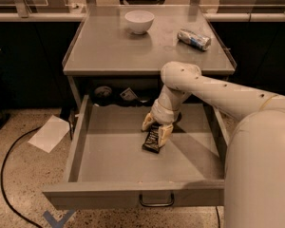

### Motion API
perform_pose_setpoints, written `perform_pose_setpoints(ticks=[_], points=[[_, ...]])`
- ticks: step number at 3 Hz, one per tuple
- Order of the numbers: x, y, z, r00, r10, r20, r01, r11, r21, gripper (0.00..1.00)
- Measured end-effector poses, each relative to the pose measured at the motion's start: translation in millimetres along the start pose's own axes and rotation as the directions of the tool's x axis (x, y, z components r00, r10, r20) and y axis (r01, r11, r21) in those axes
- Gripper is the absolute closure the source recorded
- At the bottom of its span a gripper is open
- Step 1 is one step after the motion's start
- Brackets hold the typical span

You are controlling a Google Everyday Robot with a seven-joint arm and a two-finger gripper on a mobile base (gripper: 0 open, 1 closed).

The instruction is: Pick rxbar chocolate from top drawer and place on counter

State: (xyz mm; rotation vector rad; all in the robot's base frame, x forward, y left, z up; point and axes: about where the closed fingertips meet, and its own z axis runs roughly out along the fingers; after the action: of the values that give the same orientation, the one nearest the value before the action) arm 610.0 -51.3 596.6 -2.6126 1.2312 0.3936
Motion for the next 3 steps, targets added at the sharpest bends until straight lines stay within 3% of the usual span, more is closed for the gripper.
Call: perform_pose_setpoints(ticks=[2, 3], points=[[0.0, 0.0, 0.1, 1.000, 0.000, 0.000, 0.000, 1.0000, 0.000, 0.88], [0.0, 0.0, 0.1, 1.000, 0.000, 0.000, 0.000, 1.0000, 0.000, 1.00]])
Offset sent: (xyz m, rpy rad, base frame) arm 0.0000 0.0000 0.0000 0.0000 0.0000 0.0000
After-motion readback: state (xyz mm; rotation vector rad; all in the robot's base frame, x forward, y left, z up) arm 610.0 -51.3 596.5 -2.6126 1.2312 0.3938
